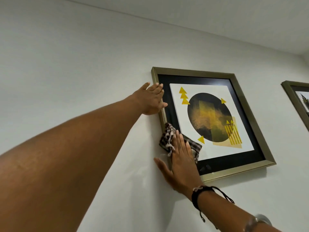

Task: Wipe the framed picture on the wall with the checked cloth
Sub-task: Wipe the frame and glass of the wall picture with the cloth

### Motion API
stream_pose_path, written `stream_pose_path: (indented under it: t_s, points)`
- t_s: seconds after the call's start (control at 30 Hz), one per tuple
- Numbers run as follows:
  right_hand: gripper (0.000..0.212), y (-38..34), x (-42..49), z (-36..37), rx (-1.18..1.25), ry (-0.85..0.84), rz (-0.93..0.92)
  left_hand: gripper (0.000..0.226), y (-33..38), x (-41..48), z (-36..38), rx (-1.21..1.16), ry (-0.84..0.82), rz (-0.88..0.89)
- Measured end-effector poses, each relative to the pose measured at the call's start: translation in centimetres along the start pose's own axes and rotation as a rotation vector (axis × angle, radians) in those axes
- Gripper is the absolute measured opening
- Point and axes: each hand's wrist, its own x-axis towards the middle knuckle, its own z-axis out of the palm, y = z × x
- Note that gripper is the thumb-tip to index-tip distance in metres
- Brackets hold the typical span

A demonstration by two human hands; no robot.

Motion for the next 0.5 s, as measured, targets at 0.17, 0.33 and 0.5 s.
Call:
stream_pose_path:
  t_s: [0.17, 0.33, 0.5]
  points:
    - [0.098, -0.1, 2.7, -1.1, 0.029, -0.065, -0.011, 0.062, -0.1, 0.5, 0.0, 0.097, 0.019, 0.003]
    - [0.099, -0.1, 10.7, -2.9, -0.064, -0.075, -0.080, 0.064, 0.1, 0.7, -0.3, 0.058, 0.017, -0.047]
    - [0.105, 0.5, 16.1, -3.7, -0.254, -0.042, -0.165, 0.071, -0.4, 1.0, -0.3, 0.000, 0.019, -0.101]
